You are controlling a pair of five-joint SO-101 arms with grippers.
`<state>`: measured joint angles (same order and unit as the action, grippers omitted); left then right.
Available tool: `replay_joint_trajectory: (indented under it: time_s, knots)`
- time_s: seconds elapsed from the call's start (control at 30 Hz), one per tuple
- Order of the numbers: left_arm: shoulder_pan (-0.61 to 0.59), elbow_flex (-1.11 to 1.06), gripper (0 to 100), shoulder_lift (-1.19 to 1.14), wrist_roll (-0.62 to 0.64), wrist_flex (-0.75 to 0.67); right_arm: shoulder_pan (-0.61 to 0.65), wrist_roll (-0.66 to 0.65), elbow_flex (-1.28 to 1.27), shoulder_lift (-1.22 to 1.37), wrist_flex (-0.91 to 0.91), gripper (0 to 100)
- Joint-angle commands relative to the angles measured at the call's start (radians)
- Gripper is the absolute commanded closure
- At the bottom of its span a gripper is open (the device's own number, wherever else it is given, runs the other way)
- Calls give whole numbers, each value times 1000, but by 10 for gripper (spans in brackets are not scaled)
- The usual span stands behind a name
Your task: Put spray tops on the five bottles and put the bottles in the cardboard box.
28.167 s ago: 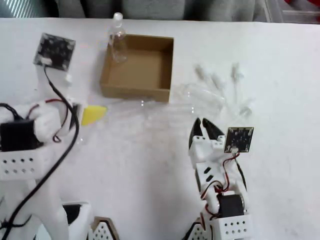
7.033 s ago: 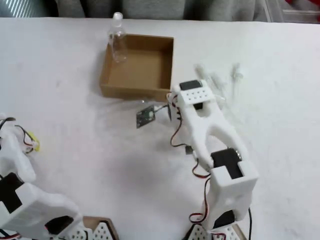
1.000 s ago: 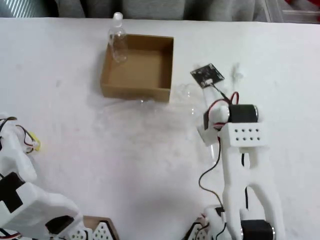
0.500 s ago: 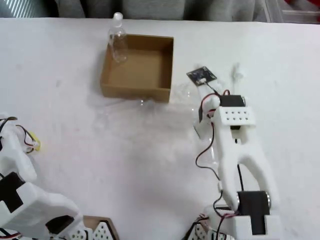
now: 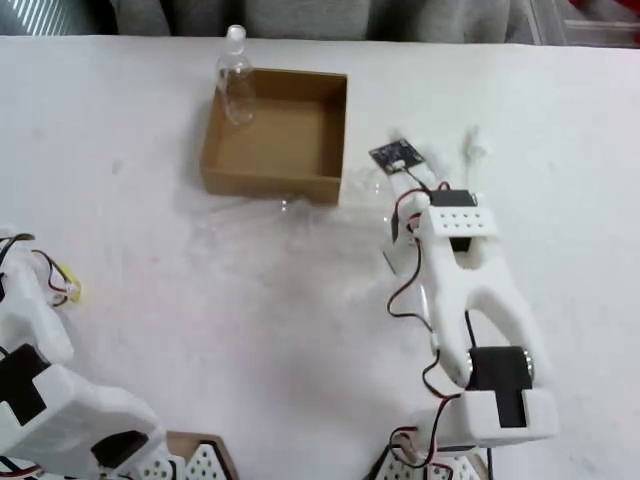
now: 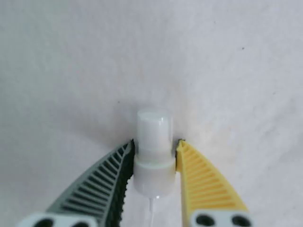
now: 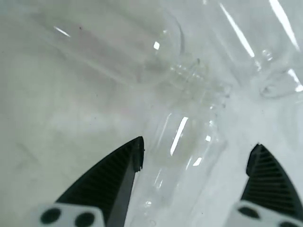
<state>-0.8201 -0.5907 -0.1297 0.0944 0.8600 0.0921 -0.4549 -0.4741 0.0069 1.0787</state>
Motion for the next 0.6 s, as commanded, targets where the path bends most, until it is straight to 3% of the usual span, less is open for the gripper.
replay_joint_trajectory:
  time_s: [0.0, 0.57]
  knots:
    - [15, 28, 865, -22, -5, -31, 8, 14, 51, 7, -33, 677]
    - [15, 28, 865, -22, -5, -32, 2, 17, 51, 108, -114, 677]
